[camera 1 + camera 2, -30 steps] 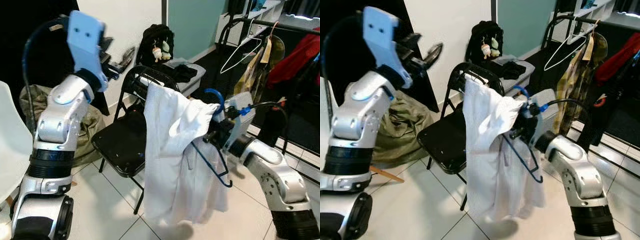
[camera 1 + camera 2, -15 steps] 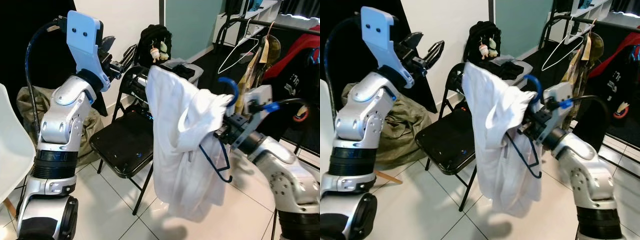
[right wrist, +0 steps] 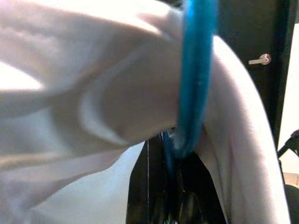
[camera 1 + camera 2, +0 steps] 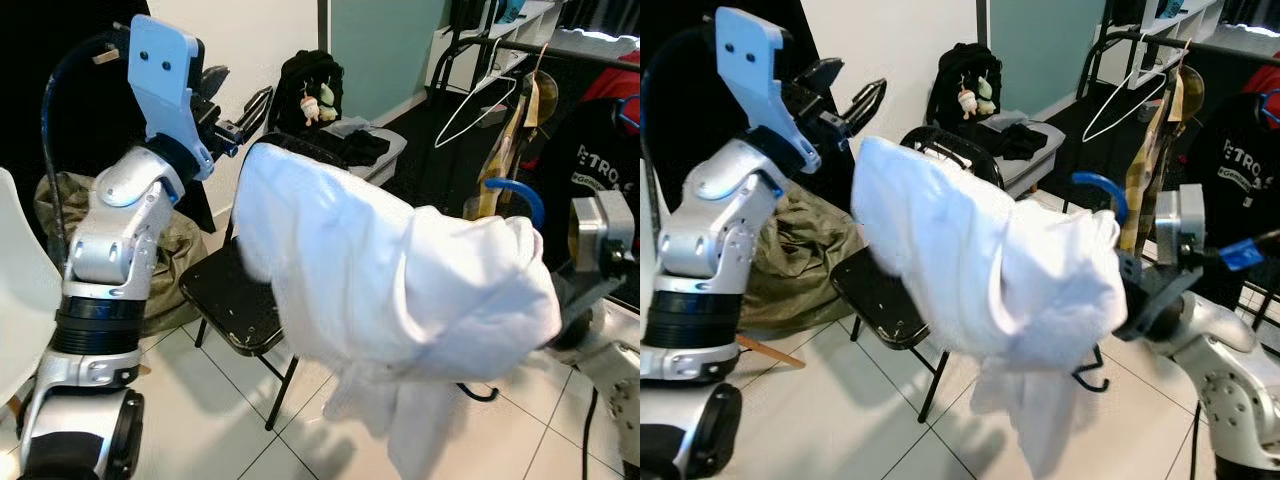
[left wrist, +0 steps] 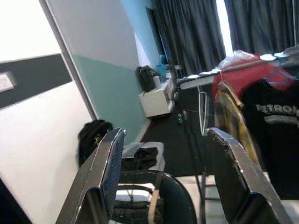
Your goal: Hang hanger
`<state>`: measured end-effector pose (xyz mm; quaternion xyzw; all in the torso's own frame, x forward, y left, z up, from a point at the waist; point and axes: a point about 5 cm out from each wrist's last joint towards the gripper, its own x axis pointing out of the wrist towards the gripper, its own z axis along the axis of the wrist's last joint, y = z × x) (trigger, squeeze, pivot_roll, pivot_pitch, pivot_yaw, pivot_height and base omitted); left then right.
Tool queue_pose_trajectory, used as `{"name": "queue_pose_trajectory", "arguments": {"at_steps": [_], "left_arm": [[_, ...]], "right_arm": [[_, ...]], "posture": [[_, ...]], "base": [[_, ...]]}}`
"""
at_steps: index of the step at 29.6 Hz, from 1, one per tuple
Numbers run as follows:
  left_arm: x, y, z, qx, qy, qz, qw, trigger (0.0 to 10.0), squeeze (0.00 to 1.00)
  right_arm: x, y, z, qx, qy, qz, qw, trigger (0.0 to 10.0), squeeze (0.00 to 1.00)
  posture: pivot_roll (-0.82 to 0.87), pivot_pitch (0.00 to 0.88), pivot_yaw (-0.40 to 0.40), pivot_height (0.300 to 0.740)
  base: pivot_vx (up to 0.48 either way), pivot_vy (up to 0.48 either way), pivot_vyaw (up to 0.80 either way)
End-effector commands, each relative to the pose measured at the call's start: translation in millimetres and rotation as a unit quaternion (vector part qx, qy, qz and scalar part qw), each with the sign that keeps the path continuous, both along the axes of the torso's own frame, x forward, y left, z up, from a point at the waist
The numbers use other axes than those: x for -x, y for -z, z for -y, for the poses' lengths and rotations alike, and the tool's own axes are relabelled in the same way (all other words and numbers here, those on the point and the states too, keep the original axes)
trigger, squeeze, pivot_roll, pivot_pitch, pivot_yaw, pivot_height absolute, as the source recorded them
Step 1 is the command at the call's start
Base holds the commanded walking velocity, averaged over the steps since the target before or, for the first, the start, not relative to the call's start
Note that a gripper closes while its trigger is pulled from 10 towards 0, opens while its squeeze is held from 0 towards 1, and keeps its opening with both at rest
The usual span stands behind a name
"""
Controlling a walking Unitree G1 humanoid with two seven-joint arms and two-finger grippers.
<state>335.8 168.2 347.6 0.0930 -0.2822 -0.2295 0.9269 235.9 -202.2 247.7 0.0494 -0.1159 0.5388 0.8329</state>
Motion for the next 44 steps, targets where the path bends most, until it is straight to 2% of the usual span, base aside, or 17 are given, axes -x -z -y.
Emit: {"name": "queue_pose_trajectory", "arguments": {"at_steps": [1,6,8,9,13,14,16,17,18,19,20,22,26,28,42,43,44], "left_arm": [[7.4,-12.5,-8.8,-0.016,0.017,0.019,1.000,10.0,0.00],[15.1,-24.0,-17.0,-0.026,0.047,0.028,0.998,10.0,0.00],[26.2,-34.7,-19.8,-0.050,0.102,0.033,0.993,10.0,0.00],[36.3,-36.8,-17.4,-0.109,0.154,0.024,0.982,10.0,0.00],[42.6,-35.9,-15.1,-0.151,0.187,0.013,0.971,10.0,0.00],[48.5,-24.9,-9.1,-0.213,0.221,-0.009,0.952,10.0,0.00],[48.5,-24.9,-9.1,-0.213,0.221,-0.009,0.952,10.0,0.00],[54.1,-8.5,1.2,-0.275,0.261,-0.036,0.925,10.0,0.00],[54.1,-8.5,1.2,-0.275,0.261,-0.036,0.925,10.0,0.00],[59.1,5.0,9.6,-0.318,0.295,-0.056,0.899,10.0,0.00],[59.1,5.0,9.6,-0.318,0.295,-0.056,0.899,10.0,0.00],[62.3,20.4,19.0,-0.373,0.333,-0.077,0.863,10.0,0.00],[61.5,22.8,21.3,-0.387,0.344,-0.083,0.851,10.0,0.00],[59.6,27.6,25.3,-0.410,0.363,-0.094,0.832,10.0,0.00],[56.4,47.8,31.6,-0.457,0.364,-0.123,0.803,10.0,0.00],[56.4,49.5,33.0,-0.457,0.366,-0.124,0.801,8.5,0.00],[56.1,50.4,34.1,-0.454,0.369,-0.126,0.801,0.0,0.00]], "right_arm": [[4.4,-5.5,4.6,-0.003,-0.011,0.012,1.000,10.0,0.00],[5.1,-4.5,9.8,0.002,-0.010,0.007,1.000,10.0,0.00],[6.2,-4.9,14.7,0.007,-0.013,0.004,1.000,10.0,0.00],[6.9,-5.6,17.9,0.011,-0.016,0.003,1.000,10.0,0.00],[8.2,-6.6,20.0,0.012,-0.021,0.001,1.000,10.0,0.00],[8.9,-7.4,20.4,0.016,-0.026,0.000,1.000,10.0,0.00],[8.9,-7.4,20.4,0.016,-0.026,0.000,1.000,10.0,0.00],[9.5,-5.6,18.3,0.024,-0.034,-0.003,0.999,10.0,0.00],[9.5,-5.6,18.3,0.024,-0.034,-0.003,0.999,10.0,0.00],[9.9,-3.9,16.0,0.030,-0.041,-0.006,0.999,10.0,0.00],[9.9,-3.9,16.0,0.030,-0.041,-0.006,0.999,10.0,0.00],[10.8,-0.3,10.8,0.046,-0.055,-0.013,0.997,10.0,0.00],[10.3,3.4,7.4,0.060,-0.060,-0.019,0.996,10.0,0.00],[8.9,8.5,0.5,0.073,-0.070,-0.026,0.995,10.0,0.00],[11.5,2.6,-13.7,0.064,-0.100,-0.010,0.993,10.0,0.00],[11.4,1.8,-14.5,0.063,-0.101,-0.008,0.993,10.0,0.00],[10.8,1.2,-15.1,0.063,-0.101,-0.006,0.993,10.0,0.00]], "posture": [[-0.05,0.064,0.050,0.740],[-0.05,0.063,0.046,0.740],[-0.04,0.060,0.043,0.740],[-0.04,0.055,0.043,0.740],[-0.04,0.055,0.043,0.740],[-0.04,0.054,0.043,0.740],[-0.04,0.054,0.043,0.740],[-0.04,0.049,0.044,0.740],[-0.04,0.049,0.044,0.740],[-0.04,0.043,0.042,0.740],[-0.04,0.043,0.042,0.740],[-0.04,0.041,0.048,0.740],[-0.05,0.040,0.052,0.740],[-0.05,0.038,0.059,0.740],[-0.05,0.036,0.064,0.740],[-0.05,0.036,0.064,0.740],[-0.04,0.035,0.064,0.740]], "base": [[0.000,0.000,0.00],[0.000,0.000,0.00],[0.000,0.000,0.00],[0.000,0.000,0.00],[0.000,0.000,0.00],[0.000,0.000,0.00],[0.000,0.000,0.00],[0.000,0.000,0.00],[0.000,0.000,0.00],[0.000,0.000,0.00],[0.000,0.000,0.00],[0.000,0.000,0.00],[0.000,0.000,0.00],[0.000,0.000,0.00],[0.000,0.000,0.00],[0.000,0.000,0.00],[0.000,0.000,0.00]]}}
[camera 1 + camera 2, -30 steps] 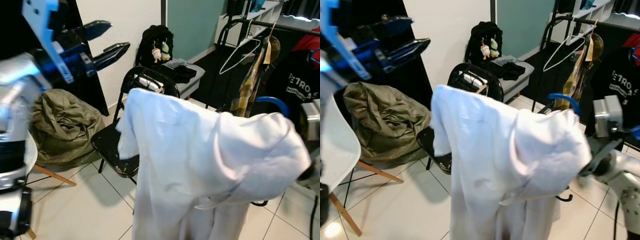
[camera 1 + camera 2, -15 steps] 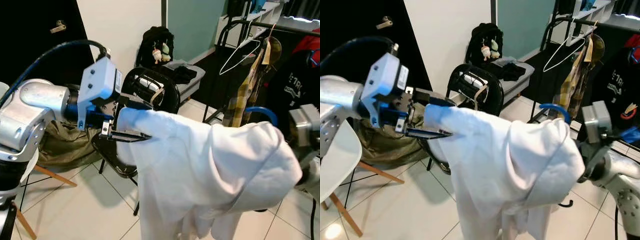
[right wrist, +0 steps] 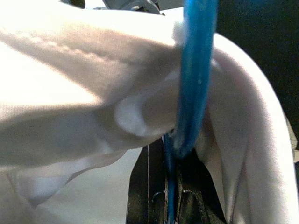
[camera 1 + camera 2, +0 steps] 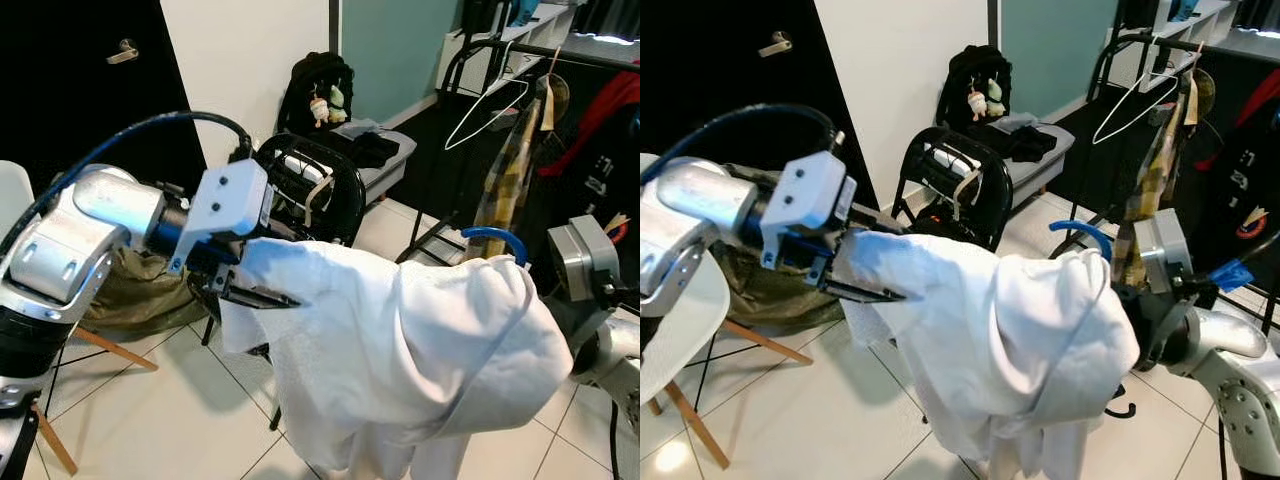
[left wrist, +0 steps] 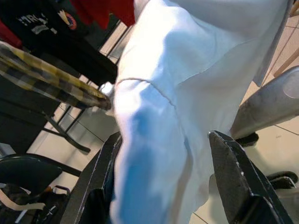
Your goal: Hang hanger
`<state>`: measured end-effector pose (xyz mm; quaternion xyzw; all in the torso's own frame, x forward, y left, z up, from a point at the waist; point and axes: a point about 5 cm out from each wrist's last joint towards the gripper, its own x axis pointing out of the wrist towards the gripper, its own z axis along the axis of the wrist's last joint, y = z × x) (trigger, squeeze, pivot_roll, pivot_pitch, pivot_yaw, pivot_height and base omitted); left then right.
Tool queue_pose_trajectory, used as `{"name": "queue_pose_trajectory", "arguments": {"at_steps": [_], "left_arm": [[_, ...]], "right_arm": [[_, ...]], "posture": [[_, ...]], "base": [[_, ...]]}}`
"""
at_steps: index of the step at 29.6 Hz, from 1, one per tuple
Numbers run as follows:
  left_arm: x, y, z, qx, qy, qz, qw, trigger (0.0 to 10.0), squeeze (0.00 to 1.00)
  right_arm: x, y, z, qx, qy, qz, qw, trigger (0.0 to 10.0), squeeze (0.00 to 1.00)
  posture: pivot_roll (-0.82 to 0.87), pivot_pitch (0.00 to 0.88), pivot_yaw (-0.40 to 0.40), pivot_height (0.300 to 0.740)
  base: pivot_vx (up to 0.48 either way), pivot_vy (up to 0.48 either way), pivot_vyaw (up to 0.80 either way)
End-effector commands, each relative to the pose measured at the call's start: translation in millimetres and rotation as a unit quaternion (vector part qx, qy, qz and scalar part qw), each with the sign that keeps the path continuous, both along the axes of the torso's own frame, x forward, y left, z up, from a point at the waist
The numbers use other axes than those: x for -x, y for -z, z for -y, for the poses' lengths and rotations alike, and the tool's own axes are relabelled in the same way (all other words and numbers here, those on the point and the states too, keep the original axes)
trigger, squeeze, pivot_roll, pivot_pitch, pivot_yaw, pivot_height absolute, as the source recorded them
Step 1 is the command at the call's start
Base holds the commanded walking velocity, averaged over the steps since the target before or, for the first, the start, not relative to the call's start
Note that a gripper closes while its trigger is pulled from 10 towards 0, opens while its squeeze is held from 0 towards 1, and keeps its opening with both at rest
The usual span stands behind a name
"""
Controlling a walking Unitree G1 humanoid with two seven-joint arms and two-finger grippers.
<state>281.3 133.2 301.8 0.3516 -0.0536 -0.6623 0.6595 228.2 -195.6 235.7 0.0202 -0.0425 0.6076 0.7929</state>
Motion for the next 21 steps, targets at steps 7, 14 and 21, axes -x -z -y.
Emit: {"name": "queue_pose_trajectory", "arguments": {"at_steps": [7,14,21], "left_arm": [[-0.3,7.9,-1.1,-0.028,0.005,-0.012,1.000,0.0,0.00],[-6.7,3.8,-1.7,-0.027,-0.004,0.007,1.000,0.0,0.00],[-13.9,-5.4,-2.9,-0.023,-0.012,0.032,0.999,0.0,0.00]], "right_arm": [[-0.1,-10.8,-11.2,-0.012,-0.018,0.035,0.999,10.0,0.00],[-3.9,-7.7,-14.3,-0.009,0.001,0.039,0.999,10.0,0.00],[-13.4,-7.8,-13.8,-0.009,0.053,0.059,0.997,10.0,0.00]], "posture": [[-0.04,0.034,0.065,0.740],[-0.04,0.034,0.071,0.740],[-0.04,0.035,0.075,0.740]], "base": [[0.000,0.000,0.00],[0.000,0.000,0.00],[0.000,0.000,0.00]]}}
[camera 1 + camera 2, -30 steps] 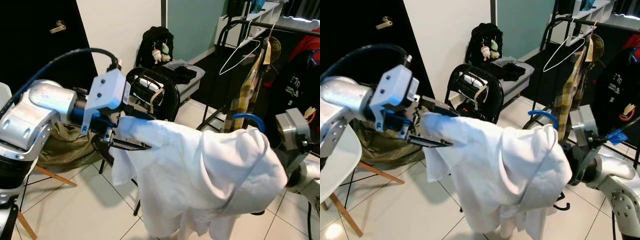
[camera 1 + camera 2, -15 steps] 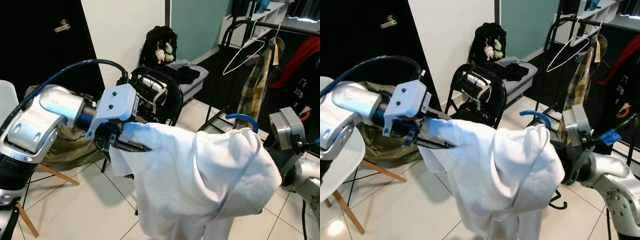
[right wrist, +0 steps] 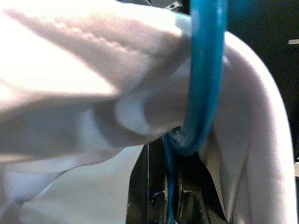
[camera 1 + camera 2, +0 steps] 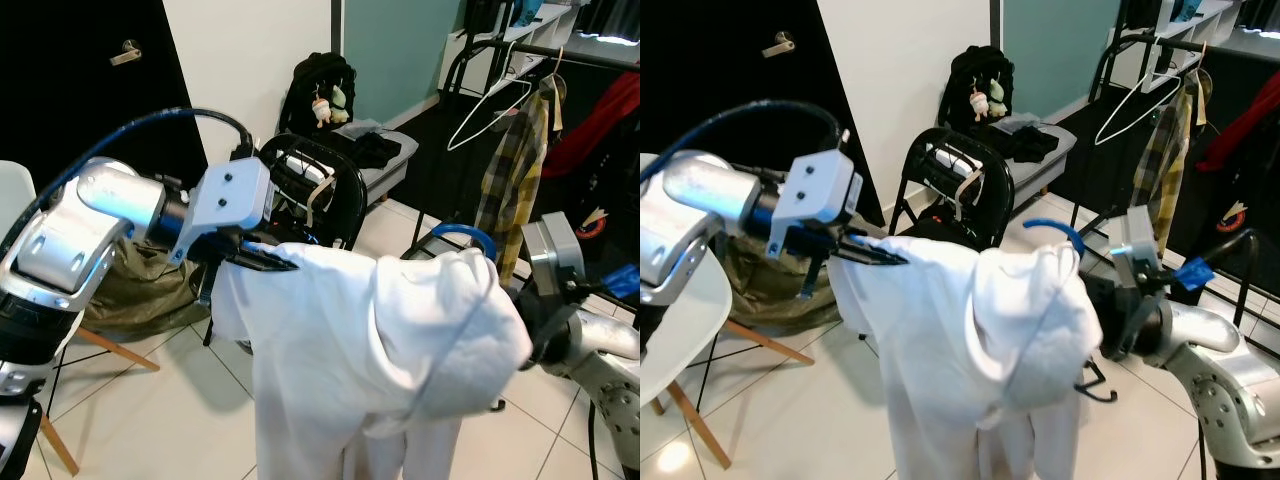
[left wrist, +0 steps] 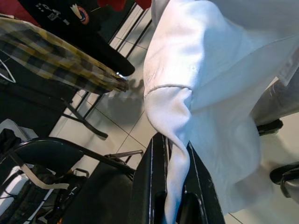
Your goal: Hang hanger
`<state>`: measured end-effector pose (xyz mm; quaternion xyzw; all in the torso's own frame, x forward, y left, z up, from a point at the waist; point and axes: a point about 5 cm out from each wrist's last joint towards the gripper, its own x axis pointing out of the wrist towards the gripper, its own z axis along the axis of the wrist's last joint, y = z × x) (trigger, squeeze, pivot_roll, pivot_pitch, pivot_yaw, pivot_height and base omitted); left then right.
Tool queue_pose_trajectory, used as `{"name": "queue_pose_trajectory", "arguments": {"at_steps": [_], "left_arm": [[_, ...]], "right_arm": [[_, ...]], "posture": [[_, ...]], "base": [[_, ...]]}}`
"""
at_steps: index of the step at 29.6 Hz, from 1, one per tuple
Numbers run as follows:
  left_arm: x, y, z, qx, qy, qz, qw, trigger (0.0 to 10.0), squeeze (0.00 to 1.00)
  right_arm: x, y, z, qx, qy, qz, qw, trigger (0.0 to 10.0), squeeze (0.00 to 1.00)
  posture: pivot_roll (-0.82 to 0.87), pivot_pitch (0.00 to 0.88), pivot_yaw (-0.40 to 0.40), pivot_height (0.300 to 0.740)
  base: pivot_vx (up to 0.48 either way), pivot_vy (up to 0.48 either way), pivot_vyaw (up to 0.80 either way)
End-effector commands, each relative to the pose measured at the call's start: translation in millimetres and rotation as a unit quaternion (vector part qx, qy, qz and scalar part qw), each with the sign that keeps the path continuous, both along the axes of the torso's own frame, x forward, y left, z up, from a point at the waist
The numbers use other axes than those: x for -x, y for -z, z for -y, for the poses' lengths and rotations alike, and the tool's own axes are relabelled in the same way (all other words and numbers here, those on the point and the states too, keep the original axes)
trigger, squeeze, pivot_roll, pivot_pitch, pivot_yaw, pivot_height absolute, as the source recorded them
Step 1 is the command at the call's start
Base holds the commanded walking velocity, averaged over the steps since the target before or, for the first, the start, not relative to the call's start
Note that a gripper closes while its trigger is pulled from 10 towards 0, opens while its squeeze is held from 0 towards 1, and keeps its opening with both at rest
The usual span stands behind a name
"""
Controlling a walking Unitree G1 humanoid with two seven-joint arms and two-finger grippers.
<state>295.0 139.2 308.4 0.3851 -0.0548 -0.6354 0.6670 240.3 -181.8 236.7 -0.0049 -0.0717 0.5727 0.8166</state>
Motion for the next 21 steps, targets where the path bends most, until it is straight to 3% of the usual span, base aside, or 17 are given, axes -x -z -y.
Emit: {"name": "queue_pose_trajectory", "arguments": {"at_steps": [1,13,15,17,18,21], "left_arm": [[-1.4,-0.7,3.2,-0.003,0.012,0.003,1.000,0.0,0.00],[-14.3,-18.6,-6.3,0.018,-0.006,0.027,0.999,0.0,0.00],[-18.7,-24.2,-11.4,0.018,-0.018,0.037,0.999,0.0,0.00],[-28.4,-41.6,-25.9,0.021,-0.058,0.071,0.996,0.0,0.00],[-28.4,-41.6,-25.9,0.021,-0.058,0.071,0.996,0.0,0.00],[-33.5,-52.5,-34.3,0.029,-0.082,0.092,0.992,0.0,0.00]], "right_arm": [[-2.8,-7.7,1.3,-0.019,0.014,0.017,1.000,10.0,1.00],[1.5,-2.8,13.9,-0.032,0.034,-0.001,0.999,10.0,1.00],[5.0,0.0,22.7,-0.029,0.046,-0.007,0.999,10.0,1.00],[17.4,10.1,55.8,-0.019,0.103,-0.030,0.994,10.0,1.00],[17.4,10.1,55.8,-0.019,0.103,-0.030,0.994,10.0,1.00],[28.4,14.9,77.7,-0.015,0.143,-0.044,0.989,10.0,1.00]], "posture": [[-0.04,0.035,0.076,0.740],[-0.05,0.033,0.079,0.740],[-0.05,0.033,0.079,0.740],[-0.05,0.035,0.085,0.740],[-0.05,0.035,0.085,0.740],[-0.06,0.034,0.089,0.740]], "base": [[0.000,0.000,0.00],[0.000,0.000,0.00],[0.000,0.000,0.00],[0.000,0.000,0.00],[0.000,0.000,0.00],[0.000,0.000,0.00]]}}
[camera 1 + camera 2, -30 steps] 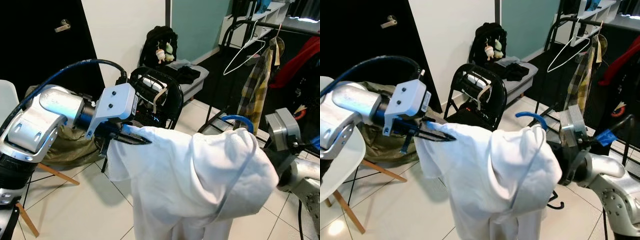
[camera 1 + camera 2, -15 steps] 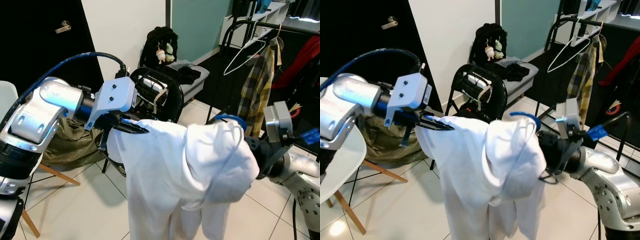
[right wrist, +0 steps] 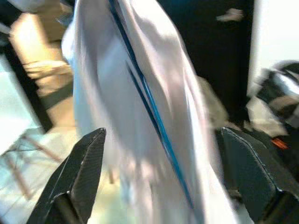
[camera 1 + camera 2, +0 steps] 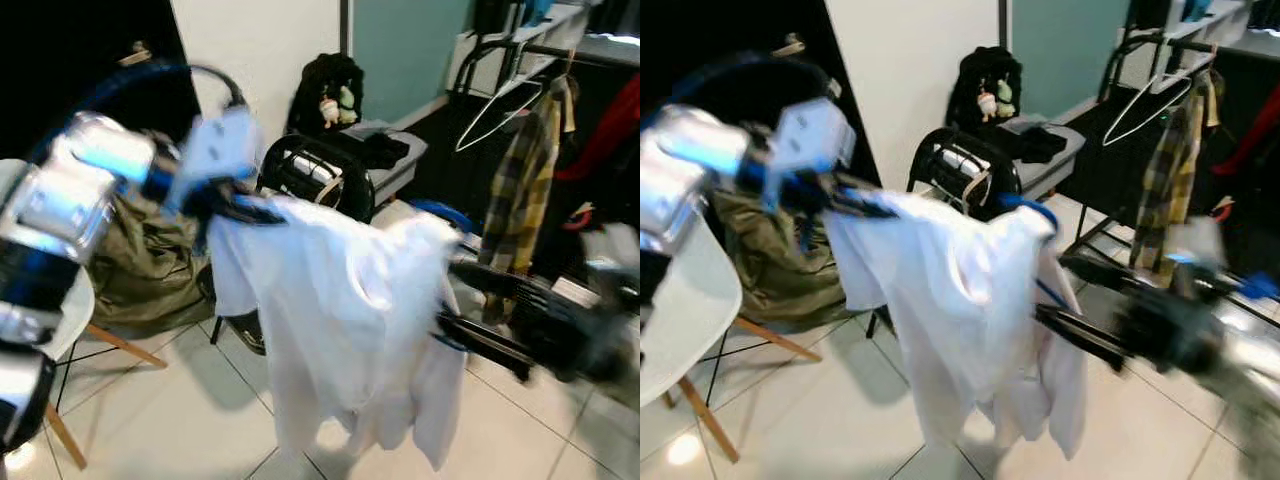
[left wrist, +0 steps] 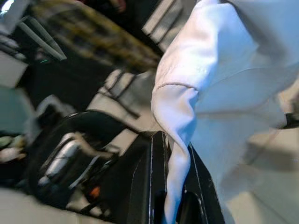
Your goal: Hang hanger
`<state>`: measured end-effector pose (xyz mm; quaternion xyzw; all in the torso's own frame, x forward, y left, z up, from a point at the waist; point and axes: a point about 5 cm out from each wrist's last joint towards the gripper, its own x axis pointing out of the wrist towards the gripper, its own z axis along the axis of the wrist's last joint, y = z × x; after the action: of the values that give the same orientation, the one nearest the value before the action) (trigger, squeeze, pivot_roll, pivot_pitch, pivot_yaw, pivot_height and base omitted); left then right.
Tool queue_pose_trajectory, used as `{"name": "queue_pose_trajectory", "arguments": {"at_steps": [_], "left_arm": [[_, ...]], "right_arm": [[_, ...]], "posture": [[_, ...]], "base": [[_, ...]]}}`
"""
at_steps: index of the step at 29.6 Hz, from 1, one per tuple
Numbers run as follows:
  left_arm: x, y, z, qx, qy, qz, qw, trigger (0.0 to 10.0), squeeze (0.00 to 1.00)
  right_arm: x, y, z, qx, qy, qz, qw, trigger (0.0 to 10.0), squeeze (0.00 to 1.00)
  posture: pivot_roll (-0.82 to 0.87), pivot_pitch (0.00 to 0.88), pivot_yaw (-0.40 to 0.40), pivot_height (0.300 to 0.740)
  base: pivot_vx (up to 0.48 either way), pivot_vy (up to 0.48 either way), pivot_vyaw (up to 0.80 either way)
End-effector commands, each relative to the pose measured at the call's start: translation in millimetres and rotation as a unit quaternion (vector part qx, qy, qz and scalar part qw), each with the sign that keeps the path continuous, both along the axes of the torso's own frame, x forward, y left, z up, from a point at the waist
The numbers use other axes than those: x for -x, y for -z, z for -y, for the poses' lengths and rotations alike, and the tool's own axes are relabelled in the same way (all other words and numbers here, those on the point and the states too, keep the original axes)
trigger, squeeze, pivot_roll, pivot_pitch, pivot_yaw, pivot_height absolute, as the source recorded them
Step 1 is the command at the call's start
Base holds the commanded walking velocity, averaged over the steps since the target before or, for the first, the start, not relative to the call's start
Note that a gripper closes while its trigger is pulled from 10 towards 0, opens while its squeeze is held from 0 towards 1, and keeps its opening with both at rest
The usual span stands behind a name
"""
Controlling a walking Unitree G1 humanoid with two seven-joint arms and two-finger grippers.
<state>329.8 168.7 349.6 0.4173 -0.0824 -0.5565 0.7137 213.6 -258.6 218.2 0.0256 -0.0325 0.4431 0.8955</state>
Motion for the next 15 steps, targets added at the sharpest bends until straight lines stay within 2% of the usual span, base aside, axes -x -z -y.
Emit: {"name": "queue_pose_trajectory", "arguments": {"at_steps": [1,9,12,13,14,15], "left_arm": [[0.9,-11.9,-5.4,0.010,-0.009,0.027,1.000,0.0,0.00],[-3.8,-12.6,-6.0,0.002,-0.014,0.038,0.999,0.0,0.00],[-5.5,-16.6,-4.0,0.003,-0.009,0.050,0.999,0.0,0.00],[-6.2,-19.8,-3.4,0.006,-0.007,0.058,0.998,0.0,0.00],[-6.2,-19.8,-3.4,0.006,-0.007,0.058,0.998,0.0,0.00],[-7.7,-24.6,-4.0,0.016,-0.010,0.068,0.998,0.0,0.00]], "right_arm": [[2.6,-3.3,2.2,-0.001,-0.003,0.009,1.000,10.0,1.00],[7.6,1.5,15.0,-0.011,0.036,0.003,0.999,10.0,1.00],[2.1,12.2,13.6,-0.012,0.067,-0.006,0.998,10.0,1.00],[-4.3,19.4,12.7,-0.015,0.095,-0.013,0.995,10.0,1.00],[-4.3,19.4,12.7,-0.015,0.095,-0.013,0.995,10.0,1.00],[-12.7,27.1,12.0,-0.024,0.131,-0.025,0.991,10.0,1.00]], "posture": [[-0.06,0.034,0.089,0.740],[-0.07,0.029,0.093,0.740],[-0.07,0.029,0.093,0.740],[-0.06,0.027,0.095,0.740],[-0.06,0.027,0.095,0.740],[-0.06,0.026,0.096,0.740]], "base": [[0.000,0.000,0.00],[0.000,0.000,0.00],[0.000,0.000,0.00],[0.000,0.000,0.00],[0.000,0.000,0.00],[0.000,0.000,0.00]]}}
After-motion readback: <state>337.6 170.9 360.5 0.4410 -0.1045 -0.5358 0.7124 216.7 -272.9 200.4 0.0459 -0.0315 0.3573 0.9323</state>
